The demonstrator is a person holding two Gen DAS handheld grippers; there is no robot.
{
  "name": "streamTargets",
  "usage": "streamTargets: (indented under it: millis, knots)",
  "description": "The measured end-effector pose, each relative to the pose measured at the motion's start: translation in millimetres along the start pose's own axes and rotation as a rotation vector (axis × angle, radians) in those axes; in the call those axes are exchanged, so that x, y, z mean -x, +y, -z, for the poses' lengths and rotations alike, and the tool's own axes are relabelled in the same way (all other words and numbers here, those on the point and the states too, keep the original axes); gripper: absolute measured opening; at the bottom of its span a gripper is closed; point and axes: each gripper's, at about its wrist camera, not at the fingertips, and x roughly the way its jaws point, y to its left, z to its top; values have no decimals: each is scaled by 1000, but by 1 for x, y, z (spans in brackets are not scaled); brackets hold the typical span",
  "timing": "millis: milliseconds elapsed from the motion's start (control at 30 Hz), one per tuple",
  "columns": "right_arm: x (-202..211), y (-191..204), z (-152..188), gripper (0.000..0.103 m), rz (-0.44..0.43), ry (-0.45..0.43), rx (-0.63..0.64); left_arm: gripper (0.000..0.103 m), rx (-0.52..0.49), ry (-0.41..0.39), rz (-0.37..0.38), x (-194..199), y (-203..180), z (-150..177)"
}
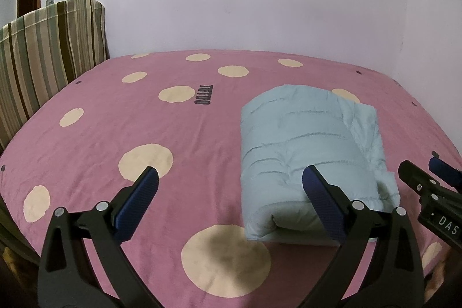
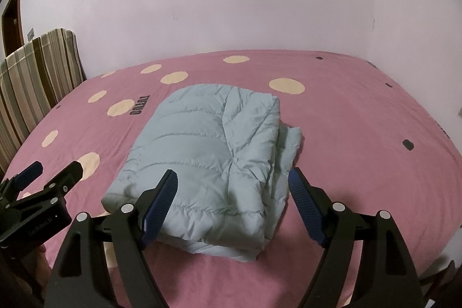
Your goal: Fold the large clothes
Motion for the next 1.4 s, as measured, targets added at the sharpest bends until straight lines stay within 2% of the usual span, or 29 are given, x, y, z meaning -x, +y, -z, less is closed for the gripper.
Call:
streamTargets:
  millis: [533, 967, 1400]
  knots:
    - [-3, 2, 0, 78, -1, 6, 1, 100, 18, 7, 1, -2, -1, 2]
    - [-2, 3, 1, 78, -1, 3, 2, 100, 32, 24, -33, -5, -3, 2]
    - [2, 6, 2, 78, 1, -11, -3, 100, -4, 6, -35, 3, -9, 3]
